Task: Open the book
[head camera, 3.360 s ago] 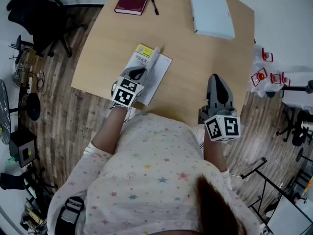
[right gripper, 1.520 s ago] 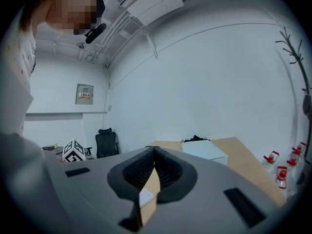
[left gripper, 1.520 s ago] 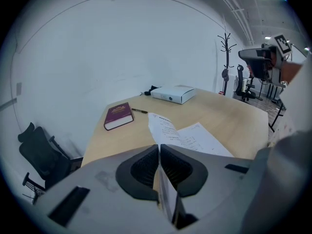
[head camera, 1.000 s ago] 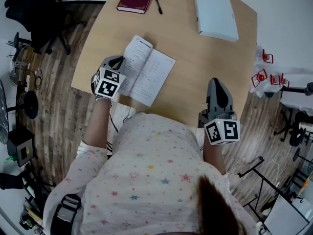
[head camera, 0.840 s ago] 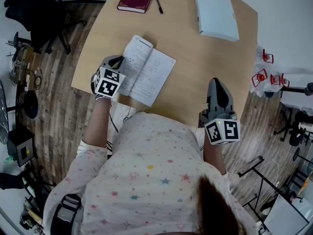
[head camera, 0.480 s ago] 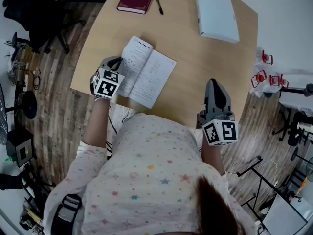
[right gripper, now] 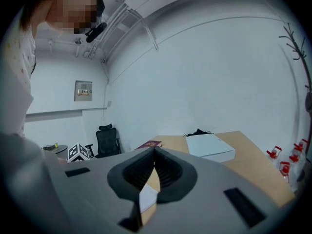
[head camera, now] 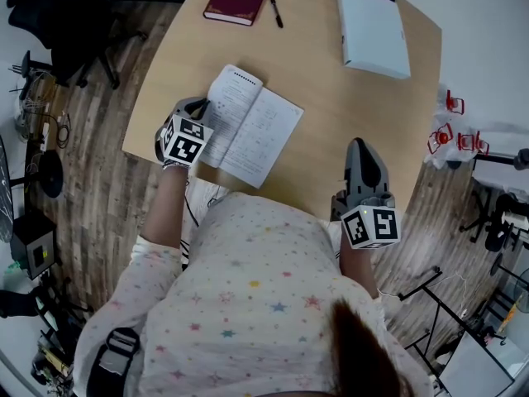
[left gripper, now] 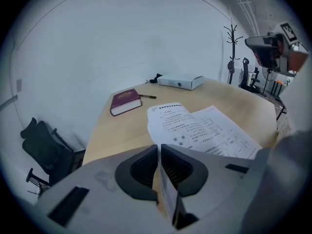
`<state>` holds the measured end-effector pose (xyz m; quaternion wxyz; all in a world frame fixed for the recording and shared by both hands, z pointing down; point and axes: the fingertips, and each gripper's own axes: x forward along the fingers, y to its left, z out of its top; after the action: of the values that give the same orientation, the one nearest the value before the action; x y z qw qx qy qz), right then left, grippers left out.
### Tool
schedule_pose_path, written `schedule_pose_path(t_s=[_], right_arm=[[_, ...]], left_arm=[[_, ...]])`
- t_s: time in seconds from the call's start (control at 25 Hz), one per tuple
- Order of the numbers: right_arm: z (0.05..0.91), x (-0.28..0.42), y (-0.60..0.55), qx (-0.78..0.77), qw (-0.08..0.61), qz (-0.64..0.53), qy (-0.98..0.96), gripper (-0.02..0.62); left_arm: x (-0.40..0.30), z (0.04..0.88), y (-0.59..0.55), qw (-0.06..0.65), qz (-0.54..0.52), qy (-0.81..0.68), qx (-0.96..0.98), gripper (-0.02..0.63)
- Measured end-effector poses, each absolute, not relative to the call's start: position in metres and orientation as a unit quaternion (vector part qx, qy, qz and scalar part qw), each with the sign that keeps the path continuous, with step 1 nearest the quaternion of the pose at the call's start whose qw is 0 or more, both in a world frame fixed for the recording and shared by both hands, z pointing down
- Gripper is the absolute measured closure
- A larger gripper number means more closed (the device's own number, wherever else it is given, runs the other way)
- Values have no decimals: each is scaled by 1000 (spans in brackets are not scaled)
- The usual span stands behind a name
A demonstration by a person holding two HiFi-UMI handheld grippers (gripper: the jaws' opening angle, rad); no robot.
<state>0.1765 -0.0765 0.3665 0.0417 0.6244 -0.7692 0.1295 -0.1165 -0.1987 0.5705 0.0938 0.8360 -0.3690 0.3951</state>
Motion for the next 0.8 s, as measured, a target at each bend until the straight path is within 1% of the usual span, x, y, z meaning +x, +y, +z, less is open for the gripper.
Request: schedule_pose_path(t_s=[0.8], right_arm=[[375, 165, -94, 629, 55, 144, -762, 595]], left_arm=[[-159, 601, -229, 108, 426, -389, 810, 581]])
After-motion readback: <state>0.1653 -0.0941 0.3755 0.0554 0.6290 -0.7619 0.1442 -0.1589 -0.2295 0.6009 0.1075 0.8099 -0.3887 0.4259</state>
